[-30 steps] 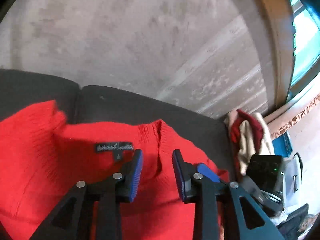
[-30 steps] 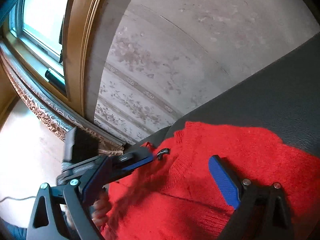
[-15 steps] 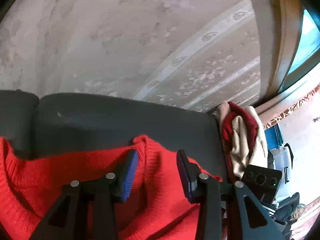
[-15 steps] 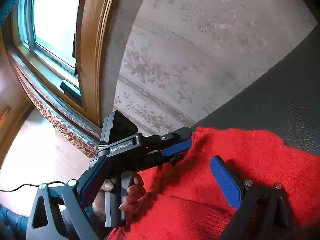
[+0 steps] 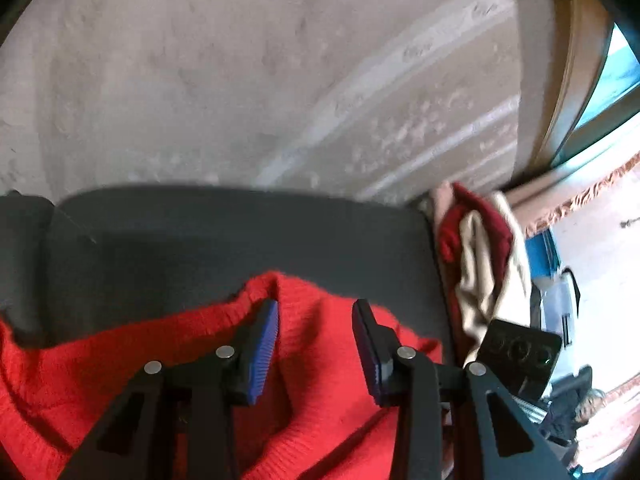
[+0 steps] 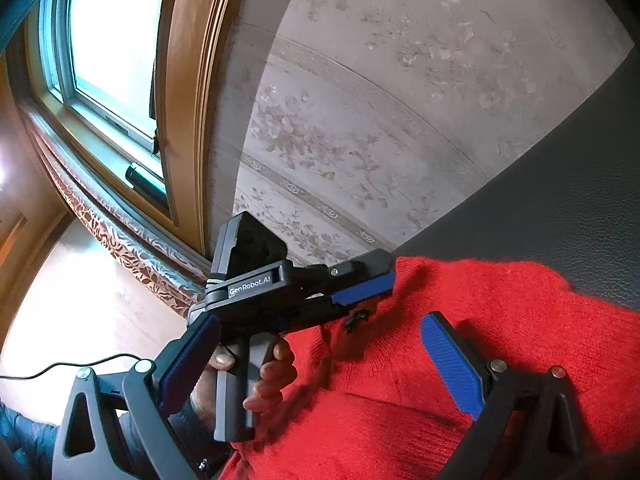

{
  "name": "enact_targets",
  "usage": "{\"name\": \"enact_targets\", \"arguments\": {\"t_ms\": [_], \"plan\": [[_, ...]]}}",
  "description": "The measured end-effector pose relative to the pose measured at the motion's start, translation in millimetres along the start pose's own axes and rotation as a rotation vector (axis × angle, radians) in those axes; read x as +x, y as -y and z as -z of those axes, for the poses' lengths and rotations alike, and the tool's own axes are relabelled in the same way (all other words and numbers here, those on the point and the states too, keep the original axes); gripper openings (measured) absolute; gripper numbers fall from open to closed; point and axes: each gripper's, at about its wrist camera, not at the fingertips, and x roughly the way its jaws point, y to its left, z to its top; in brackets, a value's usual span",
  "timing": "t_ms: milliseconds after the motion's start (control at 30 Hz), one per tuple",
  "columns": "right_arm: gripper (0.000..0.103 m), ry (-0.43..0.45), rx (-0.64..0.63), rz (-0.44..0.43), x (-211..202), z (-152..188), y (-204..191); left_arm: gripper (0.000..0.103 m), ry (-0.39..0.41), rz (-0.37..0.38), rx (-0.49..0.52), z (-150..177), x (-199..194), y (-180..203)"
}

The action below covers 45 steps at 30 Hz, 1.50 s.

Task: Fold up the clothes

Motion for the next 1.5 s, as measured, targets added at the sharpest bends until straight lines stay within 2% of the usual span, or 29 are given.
{"name": "enact_targets", "arguments": {"t_ms": [67,133,200,233,300,400,467,567,633,667,700,900,1033,1100,1133,1200,1267,1367,1400,1500], "plan": [[0.102,0.002,0.002,-0.001,-1,0,0,0.037,0.011,0.019,-0.019,-4,3,-1],[0.102,0.002,0.000,0.001,-1,0,-1,0.030,0.020,0.068,-0.048,-9,6,0],[0.102,0.001,-0.003,0.004,-1,0,-1,0.003,0.023,0.076,-0.014,-14,14,10],[0.102,0.002,-0.003,0.004,-1,0,-1,0.000,0.031,0.056,-0.002,-16,20,14],[0.102,0.003,-0.002,0.002,-1,0,-1,0.002,0.046,0.012,0.020,-19,33,22],[0.102,0.005,-0.004,0.002,-1,0,-1,0.002,0.101,-0.082,-0.032,-21,33,4],[0.102,0.007,-0.006,0.004,0,0,-1,0.003,0.125,-0.043,-0.075,-18,31,-8],[0.102,0.008,-0.009,0.007,0,0,-1,0.004,0.134,-0.084,-0.062,-14,28,3],[0.102,0.007,-0.010,0.010,0,0,-1,0.008,0.167,-0.079,-0.085,-5,10,7],[0.102,0.006,-0.010,0.013,1,0,-1,0.016,0.197,-0.101,-0.093,1,-2,8],[0.102,0.006,-0.009,0.015,1,0,0,0.017,0.226,-0.125,-0.101,8,-13,9],[0.101,-0.018,-0.022,0.065,7,-1,-3,0.017,0.395,-0.235,-0.159,118,-112,17],[0.101,-0.068,-0.044,0.143,18,-2,-7,0.017,0.438,-0.363,-0.168,201,-178,5],[0.101,-0.130,-0.073,0.227,31,-2,-13,0.018,0.451,-0.414,-0.213,242,-196,1],[0.101,-0.194,-0.093,0.306,39,-3,-18,0.019,0.466,-0.445,-0.235,262,-207,-1],[0.103,-0.282,-0.107,0.392,46,-4,-37,0.019,0.497,-0.508,-0.279,303,-229,-6],[0.103,-0.265,-0.098,0.320,22,2,-60,0.020,0.506,-0.508,-0.335,340,-250,-15],[0.103,-0.246,-0.074,0.221,-21,14,-89,0.021,0.499,-0.539,-0.356,385,-270,-20],[0.103,-0.251,-0.067,0.218,-45,23,-94,0.022,0.492,-0.541,-0.353,397,-273,-20],[0.103,-0.275,-0.027,0.218,-110,53,-100,0.024,0.463,-0.469,-0.340,435,-274,-17]]}}
